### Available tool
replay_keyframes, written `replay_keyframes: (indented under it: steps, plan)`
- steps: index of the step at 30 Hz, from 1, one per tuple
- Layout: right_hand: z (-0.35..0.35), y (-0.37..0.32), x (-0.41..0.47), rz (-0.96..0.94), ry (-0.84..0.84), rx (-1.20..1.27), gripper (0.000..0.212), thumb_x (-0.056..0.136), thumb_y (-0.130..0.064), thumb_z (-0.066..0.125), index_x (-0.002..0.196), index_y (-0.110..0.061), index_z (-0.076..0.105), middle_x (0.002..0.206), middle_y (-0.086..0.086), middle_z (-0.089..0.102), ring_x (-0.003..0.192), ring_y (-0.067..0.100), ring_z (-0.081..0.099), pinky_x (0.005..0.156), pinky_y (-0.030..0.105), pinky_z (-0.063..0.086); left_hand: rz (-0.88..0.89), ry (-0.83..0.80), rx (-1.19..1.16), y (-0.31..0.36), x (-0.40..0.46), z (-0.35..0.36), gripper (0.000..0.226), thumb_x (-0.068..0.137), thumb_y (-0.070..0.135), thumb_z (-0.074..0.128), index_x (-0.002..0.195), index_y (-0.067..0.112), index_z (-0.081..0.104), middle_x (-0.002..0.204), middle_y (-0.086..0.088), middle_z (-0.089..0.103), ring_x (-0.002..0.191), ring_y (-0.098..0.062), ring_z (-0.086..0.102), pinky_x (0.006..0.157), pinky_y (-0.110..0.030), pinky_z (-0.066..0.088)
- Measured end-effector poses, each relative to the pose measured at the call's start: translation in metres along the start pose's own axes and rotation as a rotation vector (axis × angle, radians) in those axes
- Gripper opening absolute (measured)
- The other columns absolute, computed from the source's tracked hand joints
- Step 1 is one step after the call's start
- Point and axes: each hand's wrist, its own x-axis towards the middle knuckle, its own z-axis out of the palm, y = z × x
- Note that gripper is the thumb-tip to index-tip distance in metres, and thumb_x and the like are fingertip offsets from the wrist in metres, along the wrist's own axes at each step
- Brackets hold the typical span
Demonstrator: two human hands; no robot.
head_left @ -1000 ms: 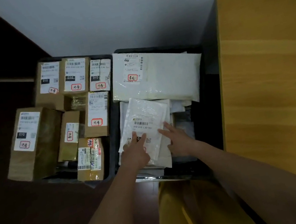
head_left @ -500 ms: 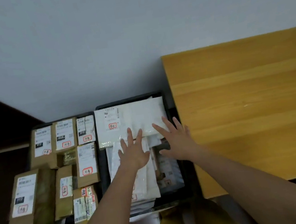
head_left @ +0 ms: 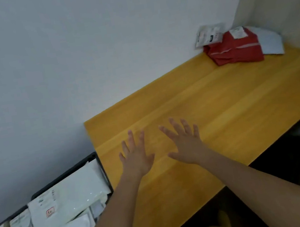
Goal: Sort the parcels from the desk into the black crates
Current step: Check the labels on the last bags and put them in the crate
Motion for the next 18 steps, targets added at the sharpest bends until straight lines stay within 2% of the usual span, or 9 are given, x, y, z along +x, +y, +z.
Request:
replay_keyframes:
  steps: [5, 9, 18]
  plan:
    - [-0.031, 0.133, -0.014, 0.133, -0.044, 0.018, 0.093, 0.094, -0.052, 0.056, 0.151, -0.048, -0.017, 0.16, -0.007, -0.03, 0.149, 0.033, -0.019, 0.116, 0.064, -0.002, 0.087, -0.035, 0.033, 0.127, 0.033, 0.018, 0.082, 0.097, 0.049, 0.049, 0.153, 0.041, -0.011, 0.159, 0.001, -0.03, 0.149, -0.038, -0.009, 0.116, -0.058, 0.015]
    - [-0.06, 0.21, -0.024, 0.226, -0.079, 0.008, 0.091, 0.095, -0.048, 0.056, 0.153, -0.044, -0.014, 0.161, -0.003, -0.027, 0.149, 0.035, -0.017, 0.117, 0.064, 0.0, 0.137, -0.068, 0.037, 0.2, 0.047, 0.027, 0.082, 0.099, 0.047, 0.048, 0.153, 0.041, -0.012, 0.159, 0.0, -0.03, 0.149, -0.038, -0.01, 0.117, -0.059, 0.014]
    - [-0.078, 0.278, -0.005, 0.298, -0.053, 0.144, 0.084, 0.1, -0.034, 0.052, 0.153, -0.045, -0.012, 0.162, -0.001, -0.024, 0.15, 0.034, -0.013, 0.118, 0.061, 0.001, 0.139, -0.089, 0.144, 0.254, 0.096, 0.017, 0.075, 0.101, 0.045, 0.043, 0.155, 0.036, -0.008, 0.161, -0.002, -0.025, 0.149, -0.037, -0.009, 0.118, -0.058, 0.014]
